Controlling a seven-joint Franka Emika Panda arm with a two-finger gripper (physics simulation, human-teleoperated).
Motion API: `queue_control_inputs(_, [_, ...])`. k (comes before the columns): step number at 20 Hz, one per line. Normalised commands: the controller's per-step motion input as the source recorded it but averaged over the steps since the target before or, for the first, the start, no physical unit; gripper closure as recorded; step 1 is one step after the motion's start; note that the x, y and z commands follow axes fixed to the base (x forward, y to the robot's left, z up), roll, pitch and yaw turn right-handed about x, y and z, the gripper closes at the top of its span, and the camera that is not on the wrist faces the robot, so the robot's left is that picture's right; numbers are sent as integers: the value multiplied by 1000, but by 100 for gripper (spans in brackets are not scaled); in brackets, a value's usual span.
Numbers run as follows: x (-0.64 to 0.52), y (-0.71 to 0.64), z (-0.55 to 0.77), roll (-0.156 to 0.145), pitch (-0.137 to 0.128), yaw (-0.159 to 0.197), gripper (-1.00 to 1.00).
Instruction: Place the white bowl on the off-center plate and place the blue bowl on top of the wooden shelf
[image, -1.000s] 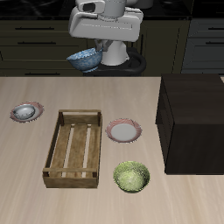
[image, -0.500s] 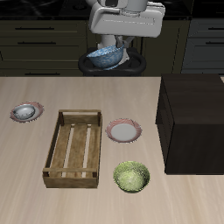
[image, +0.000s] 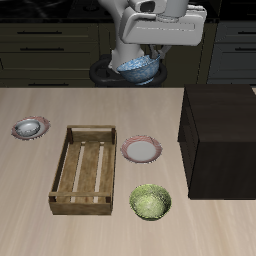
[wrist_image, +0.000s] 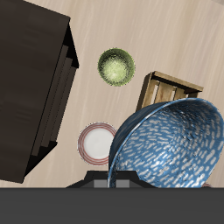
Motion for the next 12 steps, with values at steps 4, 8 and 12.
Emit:
queue_control_inputs(4, [108, 346, -87, 1, 11, 16, 100])
queue_control_inputs(8, [62, 275, 41, 7, -3, 1, 100])
queue_control_inputs(12, [-47, 417, 7, 19, -9, 24, 100])
